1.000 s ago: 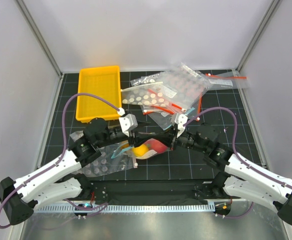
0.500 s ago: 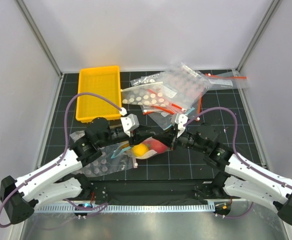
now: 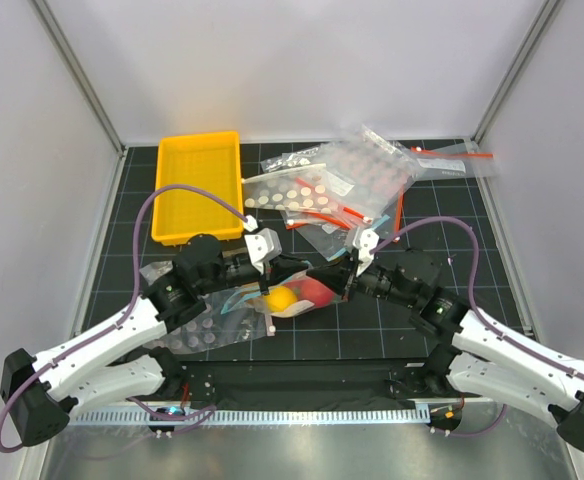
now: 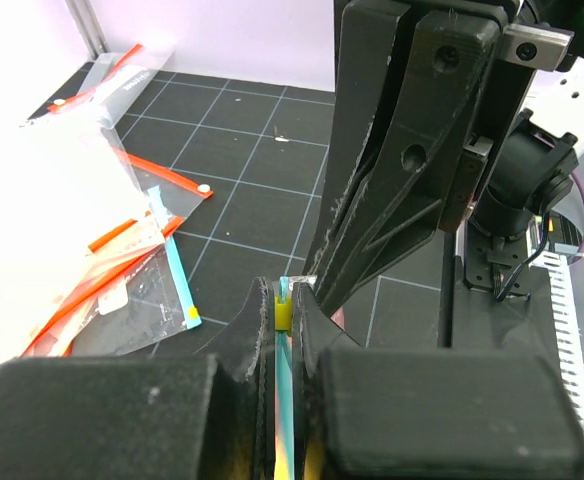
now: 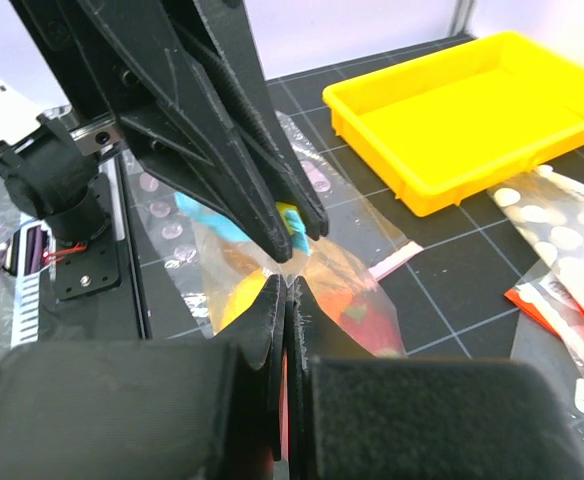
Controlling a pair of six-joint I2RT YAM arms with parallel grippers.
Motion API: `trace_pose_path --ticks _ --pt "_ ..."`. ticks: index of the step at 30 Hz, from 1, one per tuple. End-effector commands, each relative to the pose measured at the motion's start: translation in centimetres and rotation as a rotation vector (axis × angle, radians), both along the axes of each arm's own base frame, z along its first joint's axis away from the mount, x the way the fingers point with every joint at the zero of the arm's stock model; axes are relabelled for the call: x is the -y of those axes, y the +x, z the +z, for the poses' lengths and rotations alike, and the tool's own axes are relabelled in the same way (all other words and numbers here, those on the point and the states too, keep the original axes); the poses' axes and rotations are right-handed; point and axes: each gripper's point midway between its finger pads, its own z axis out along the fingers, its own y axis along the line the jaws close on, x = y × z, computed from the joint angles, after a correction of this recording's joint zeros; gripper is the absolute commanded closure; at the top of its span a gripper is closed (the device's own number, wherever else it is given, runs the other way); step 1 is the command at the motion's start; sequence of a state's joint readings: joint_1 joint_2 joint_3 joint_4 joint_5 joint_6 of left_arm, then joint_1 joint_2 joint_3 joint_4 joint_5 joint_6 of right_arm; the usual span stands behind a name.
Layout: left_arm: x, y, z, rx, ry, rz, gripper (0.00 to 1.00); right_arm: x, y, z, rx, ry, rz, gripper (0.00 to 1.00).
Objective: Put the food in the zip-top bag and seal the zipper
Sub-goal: Zip the zipper food storage bag at the center of the board.
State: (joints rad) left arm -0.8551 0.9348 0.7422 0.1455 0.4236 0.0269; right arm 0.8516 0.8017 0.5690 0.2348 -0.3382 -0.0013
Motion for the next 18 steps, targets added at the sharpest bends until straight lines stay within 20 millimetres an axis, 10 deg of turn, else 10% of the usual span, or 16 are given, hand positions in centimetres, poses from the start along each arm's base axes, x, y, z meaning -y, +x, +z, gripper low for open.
trace_pose_path --ticks 1,14,18 --pt "-0.3 -0.2 0.8 0.004 -0.01 0.001 1.0 1.0 0.5 4.1 0.098 0.121 -0.07 0.99" --pt "-0.3 -0.5 0.4 -0.007 -0.009 -0.009 1.0 2.6 1.4 5.0 0.085 0.179 -0.169 0.98" --pt "-0.2 -1.0 0.8 -0.003 -0.017 -0.035 1.0 1.9 0.8 4.7 0.091 0.157 -0.117 0.76"
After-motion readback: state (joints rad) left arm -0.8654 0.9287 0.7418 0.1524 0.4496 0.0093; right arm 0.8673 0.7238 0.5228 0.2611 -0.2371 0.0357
